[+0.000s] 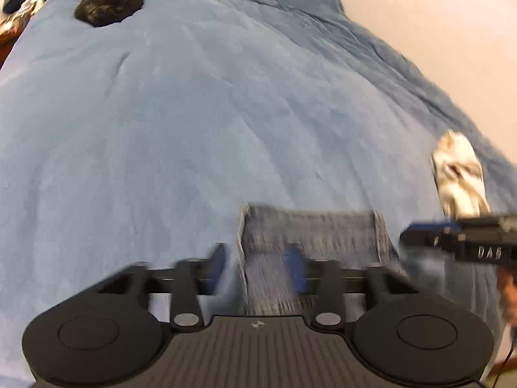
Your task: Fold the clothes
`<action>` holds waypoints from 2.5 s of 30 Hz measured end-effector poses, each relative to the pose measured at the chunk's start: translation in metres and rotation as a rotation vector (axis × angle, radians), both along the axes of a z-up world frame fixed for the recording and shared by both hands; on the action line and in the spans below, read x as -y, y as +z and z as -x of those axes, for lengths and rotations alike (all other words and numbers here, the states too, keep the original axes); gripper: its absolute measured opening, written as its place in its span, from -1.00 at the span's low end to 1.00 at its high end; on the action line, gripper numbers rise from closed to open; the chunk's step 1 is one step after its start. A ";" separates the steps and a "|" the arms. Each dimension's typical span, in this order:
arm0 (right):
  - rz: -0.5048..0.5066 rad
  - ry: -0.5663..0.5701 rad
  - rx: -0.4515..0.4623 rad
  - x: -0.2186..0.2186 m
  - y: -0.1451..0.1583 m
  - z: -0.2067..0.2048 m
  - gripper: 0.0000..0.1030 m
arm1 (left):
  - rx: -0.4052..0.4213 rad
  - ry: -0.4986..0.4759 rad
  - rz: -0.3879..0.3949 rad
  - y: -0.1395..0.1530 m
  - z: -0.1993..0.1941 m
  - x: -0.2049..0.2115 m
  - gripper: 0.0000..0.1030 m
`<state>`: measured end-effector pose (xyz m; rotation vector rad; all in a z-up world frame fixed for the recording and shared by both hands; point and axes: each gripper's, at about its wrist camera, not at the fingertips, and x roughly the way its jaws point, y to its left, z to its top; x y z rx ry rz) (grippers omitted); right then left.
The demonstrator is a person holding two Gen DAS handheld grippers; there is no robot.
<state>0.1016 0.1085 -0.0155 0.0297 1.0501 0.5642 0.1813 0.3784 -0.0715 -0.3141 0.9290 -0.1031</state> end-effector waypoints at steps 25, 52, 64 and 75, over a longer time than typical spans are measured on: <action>-0.083 0.094 -0.104 -0.018 -0.036 -0.046 -0.66 | -0.093 -0.210 0.271 -0.049 -0.061 -0.026 -0.76; -0.031 0.348 -0.061 0.041 0.056 0.233 -0.67 | -0.030 -0.379 0.147 0.040 0.198 0.058 -0.64; 0.041 0.367 -0.118 0.056 0.041 0.242 -0.51 | -0.163 -0.394 0.002 0.003 0.235 0.071 -0.24; -0.189 0.015 -0.262 0.082 0.027 0.159 -0.18 | -0.150 0.004 0.370 -0.007 0.176 -0.012 -0.17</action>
